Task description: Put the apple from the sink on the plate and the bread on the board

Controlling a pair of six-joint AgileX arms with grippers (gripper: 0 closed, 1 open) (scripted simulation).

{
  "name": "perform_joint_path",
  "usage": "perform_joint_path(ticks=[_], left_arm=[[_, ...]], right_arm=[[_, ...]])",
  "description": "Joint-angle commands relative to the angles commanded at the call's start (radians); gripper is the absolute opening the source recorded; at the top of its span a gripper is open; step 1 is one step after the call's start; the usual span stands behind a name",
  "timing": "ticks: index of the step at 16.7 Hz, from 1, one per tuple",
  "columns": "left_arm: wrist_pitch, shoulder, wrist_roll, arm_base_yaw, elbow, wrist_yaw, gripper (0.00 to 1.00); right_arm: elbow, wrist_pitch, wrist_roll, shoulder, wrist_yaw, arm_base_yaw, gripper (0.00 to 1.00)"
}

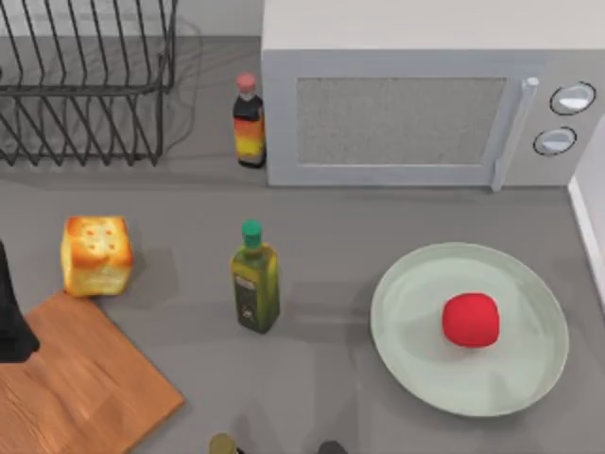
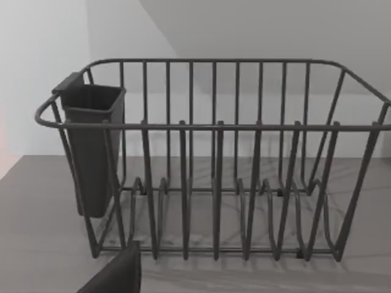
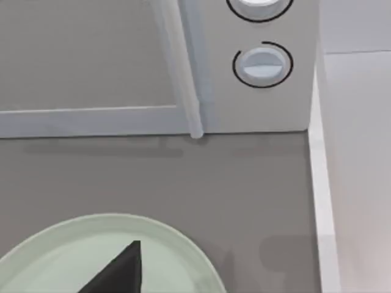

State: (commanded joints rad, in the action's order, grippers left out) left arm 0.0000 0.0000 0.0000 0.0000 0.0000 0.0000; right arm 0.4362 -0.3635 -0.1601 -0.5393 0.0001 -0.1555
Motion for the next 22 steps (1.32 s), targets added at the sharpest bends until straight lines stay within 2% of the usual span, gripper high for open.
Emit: perform_joint_path(ticks=[5, 9, 17, 22], left_arm=[[0.0, 0.0, 0.0, 0.0, 0.0, 0.0, 1.0], [0.0, 0.0, 0.0, 0.0, 0.0, 0.0, 1.0], [-0.006, 0.009, 0.004, -0.001, 0.007, -0.002, 1.0], [-0.126, 0.195, 0.078, -0.034, 0.159, -0.027, 1.0]], right_arm=[[-0.28, 0.232, 0.102, 0.35, 0.0, 0.1, 1.0], [-0.417, 0.346, 0.152, 0.515, 0.0, 0.148, 1.0], [-0.436, 0.363, 0.16, 0.539, 0.0, 0.156, 1.0], [-0.436, 0.363, 0.16, 0.539, 0.0, 0.156, 1.0]])
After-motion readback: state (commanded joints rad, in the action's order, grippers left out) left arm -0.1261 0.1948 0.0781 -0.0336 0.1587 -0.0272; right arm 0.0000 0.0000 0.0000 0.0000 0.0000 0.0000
